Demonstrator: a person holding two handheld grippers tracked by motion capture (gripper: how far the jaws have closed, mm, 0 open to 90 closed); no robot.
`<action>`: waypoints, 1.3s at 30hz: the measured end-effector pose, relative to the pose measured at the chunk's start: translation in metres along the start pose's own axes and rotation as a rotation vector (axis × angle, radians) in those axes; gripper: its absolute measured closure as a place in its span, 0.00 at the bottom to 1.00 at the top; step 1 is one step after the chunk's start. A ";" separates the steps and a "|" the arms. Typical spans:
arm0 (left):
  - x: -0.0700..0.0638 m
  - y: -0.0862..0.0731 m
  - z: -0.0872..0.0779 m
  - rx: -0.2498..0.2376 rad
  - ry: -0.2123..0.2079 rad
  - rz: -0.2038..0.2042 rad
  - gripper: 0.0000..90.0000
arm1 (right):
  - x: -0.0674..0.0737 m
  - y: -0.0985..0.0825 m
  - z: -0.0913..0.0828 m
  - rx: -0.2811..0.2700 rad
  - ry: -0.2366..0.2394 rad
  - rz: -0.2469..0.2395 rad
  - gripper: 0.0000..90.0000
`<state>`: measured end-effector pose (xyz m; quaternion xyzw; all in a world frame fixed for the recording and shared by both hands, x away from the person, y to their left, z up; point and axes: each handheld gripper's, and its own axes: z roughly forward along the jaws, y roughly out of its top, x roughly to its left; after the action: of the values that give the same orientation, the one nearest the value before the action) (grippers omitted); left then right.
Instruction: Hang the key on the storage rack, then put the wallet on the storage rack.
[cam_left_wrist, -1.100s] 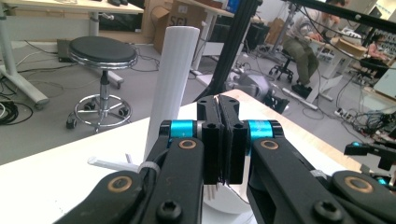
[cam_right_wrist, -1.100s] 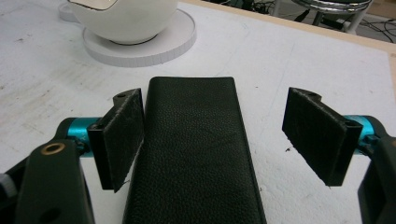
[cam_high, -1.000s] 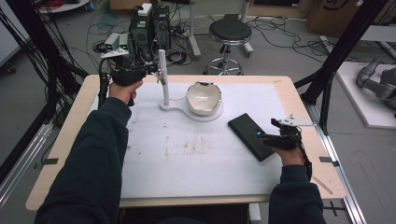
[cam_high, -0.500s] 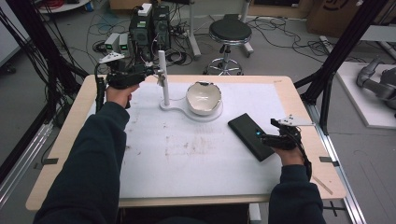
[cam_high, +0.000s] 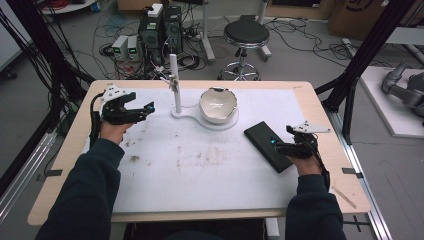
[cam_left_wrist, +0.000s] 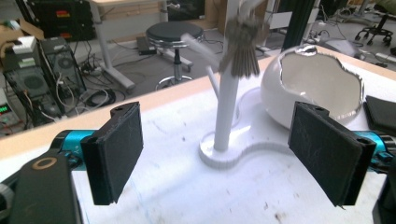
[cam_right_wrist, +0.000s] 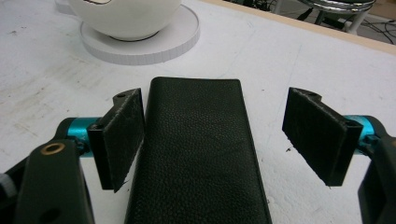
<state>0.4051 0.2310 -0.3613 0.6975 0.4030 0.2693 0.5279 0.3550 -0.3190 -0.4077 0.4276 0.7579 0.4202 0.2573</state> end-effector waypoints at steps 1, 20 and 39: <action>0.001 -0.004 -0.001 -0.001 -0.004 -0.006 0.20 | 0.000 0.000 0.000 0.000 -0.001 0.000 0.24; -0.009 -0.029 -0.027 -0.012 0.003 -0.003 0.20 | 0.004 0.000 -0.003 -0.011 0.024 -0.004 0.24; -0.012 -0.065 -0.041 -0.036 0.003 -0.038 0.24 | 0.027 -0.022 -0.009 0.058 0.041 -0.139 0.23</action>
<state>0.3477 0.2493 -0.4106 0.6797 0.4121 0.2674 0.5447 0.3254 -0.3051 -0.4227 0.3724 0.8026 0.3881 0.2577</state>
